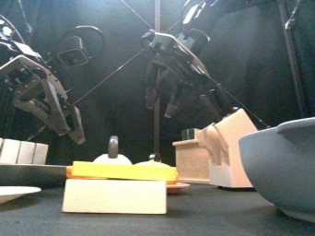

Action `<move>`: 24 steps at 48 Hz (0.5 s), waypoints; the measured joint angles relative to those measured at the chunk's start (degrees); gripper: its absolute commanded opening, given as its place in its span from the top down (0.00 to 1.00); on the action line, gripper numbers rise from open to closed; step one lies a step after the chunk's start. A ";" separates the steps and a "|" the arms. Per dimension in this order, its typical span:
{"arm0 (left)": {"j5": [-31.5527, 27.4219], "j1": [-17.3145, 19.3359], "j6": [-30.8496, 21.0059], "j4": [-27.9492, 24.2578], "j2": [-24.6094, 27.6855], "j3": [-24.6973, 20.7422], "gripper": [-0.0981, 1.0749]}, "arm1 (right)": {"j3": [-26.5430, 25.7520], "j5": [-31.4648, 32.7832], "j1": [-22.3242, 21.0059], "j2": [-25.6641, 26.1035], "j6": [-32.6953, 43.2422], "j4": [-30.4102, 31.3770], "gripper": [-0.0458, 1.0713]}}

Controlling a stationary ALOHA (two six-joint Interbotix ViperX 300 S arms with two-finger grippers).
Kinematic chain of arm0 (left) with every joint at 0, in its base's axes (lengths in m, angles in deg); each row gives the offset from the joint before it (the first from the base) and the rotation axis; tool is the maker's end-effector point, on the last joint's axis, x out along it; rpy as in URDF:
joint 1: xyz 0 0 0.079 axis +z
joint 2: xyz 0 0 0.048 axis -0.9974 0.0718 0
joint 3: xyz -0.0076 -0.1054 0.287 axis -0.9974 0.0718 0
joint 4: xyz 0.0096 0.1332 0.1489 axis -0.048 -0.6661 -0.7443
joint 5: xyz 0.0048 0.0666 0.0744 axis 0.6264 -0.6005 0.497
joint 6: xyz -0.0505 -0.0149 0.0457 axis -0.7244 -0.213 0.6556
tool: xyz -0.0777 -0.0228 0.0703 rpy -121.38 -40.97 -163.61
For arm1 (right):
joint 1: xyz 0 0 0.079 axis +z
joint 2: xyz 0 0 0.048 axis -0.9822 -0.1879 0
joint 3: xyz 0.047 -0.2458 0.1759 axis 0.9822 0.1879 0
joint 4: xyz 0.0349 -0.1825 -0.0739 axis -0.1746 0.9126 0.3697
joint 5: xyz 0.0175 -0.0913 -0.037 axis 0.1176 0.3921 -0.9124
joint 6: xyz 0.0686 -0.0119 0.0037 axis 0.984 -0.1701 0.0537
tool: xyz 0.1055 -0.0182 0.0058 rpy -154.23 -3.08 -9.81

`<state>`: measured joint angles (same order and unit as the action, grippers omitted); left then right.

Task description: Hand over squash half

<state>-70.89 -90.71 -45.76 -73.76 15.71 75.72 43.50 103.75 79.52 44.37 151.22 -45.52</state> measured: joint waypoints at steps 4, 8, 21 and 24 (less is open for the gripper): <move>-0.53 -0.62 0.09 0.88 2.90 -1.93 0.04 | 3.25 -7.12 -1.67 2.90 0.09 0.35 0.11; -1.32 -0.88 0.09 1.41 5.71 -3.69 0.04 | 6.42 -14.59 -3.43 5.19 0.00 0.44 0.11; -8.35 -1.76 -0.09 5.19 10.72 -7.21 0.04 | 13.89 -30.32 -5.01 9.76 -0.62 1.41 0.11; -9.23 -1.85 -0.09 5.98 10.99 -7.65 0.04 | 14.50 -31.29 -5.01 9.84 -0.70 2.11 0.11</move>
<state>-80.12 -92.56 -45.85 -67.78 26.70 68.07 58.01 72.47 74.51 54.21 150.52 -43.41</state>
